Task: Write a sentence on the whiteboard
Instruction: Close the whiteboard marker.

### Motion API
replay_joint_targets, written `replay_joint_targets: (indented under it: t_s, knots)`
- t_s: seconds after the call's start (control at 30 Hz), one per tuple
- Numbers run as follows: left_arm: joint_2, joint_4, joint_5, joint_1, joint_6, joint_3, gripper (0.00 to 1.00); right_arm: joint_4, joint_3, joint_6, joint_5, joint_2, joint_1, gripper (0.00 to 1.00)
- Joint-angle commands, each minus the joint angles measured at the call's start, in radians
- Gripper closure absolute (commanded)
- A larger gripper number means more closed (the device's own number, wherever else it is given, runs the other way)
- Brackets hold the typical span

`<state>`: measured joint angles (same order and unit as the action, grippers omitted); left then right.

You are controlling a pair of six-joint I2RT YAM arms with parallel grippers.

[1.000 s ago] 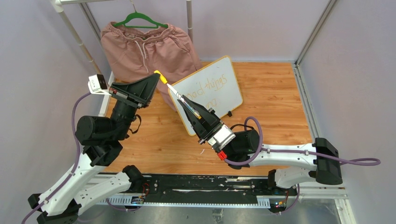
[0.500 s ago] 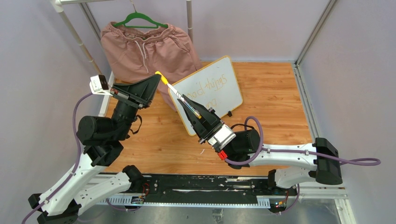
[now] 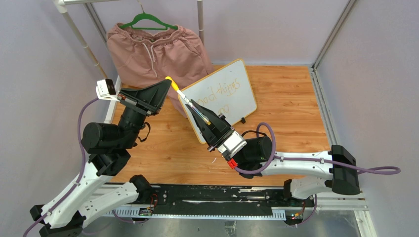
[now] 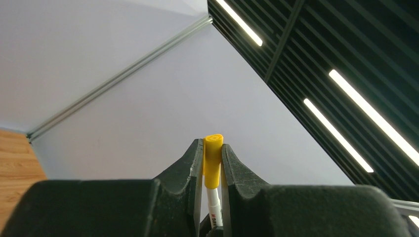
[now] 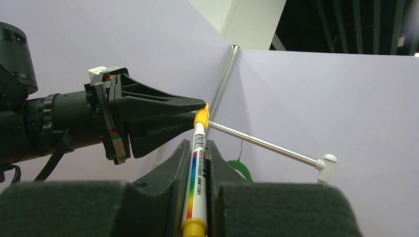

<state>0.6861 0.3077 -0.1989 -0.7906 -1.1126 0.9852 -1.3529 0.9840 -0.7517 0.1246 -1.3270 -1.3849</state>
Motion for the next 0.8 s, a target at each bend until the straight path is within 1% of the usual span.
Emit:
replay_joint_targets:
  t_s: [0.0,0.23,0.77]
  knots:
    - [-0.001,0.018,0.035,-0.007,-0.018,-0.003,1.0,-0.05,0.043,0.0,0.009,-0.014,0.009,1.0]
    - [0.007,0.018,0.064,-0.007,-0.036,-0.01,1.0,-0.066,0.067,-0.034,-0.01,-0.037,0.01,1.0]
    - [0.043,0.032,0.105,-0.007,-0.053,-0.002,1.0,-0.081,0.1,-0.216,-0.095,-0.087,0.01,1.0]
